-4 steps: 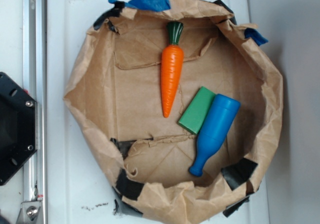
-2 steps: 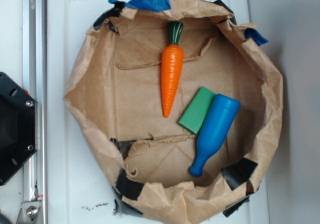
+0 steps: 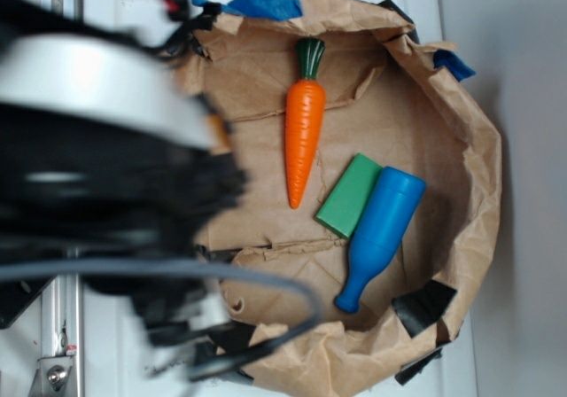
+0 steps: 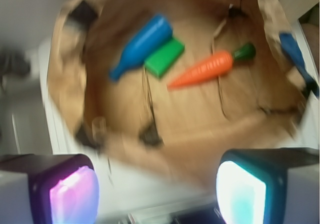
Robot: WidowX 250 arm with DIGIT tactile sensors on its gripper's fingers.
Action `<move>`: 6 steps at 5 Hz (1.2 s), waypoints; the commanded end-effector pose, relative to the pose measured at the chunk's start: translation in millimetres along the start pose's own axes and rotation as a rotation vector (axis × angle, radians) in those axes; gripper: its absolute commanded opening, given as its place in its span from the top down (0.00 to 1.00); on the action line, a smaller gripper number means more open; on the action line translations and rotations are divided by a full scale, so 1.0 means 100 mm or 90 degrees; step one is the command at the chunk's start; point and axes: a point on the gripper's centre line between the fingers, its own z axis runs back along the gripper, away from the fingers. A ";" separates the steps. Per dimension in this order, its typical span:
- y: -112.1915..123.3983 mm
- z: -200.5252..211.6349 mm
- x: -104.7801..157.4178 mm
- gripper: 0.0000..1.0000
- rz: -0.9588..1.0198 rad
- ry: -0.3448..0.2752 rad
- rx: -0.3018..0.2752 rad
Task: Grab the carrot.
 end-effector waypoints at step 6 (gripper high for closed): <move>0.51 -1.45 0.84 0.00 0.361 -0.117 0.022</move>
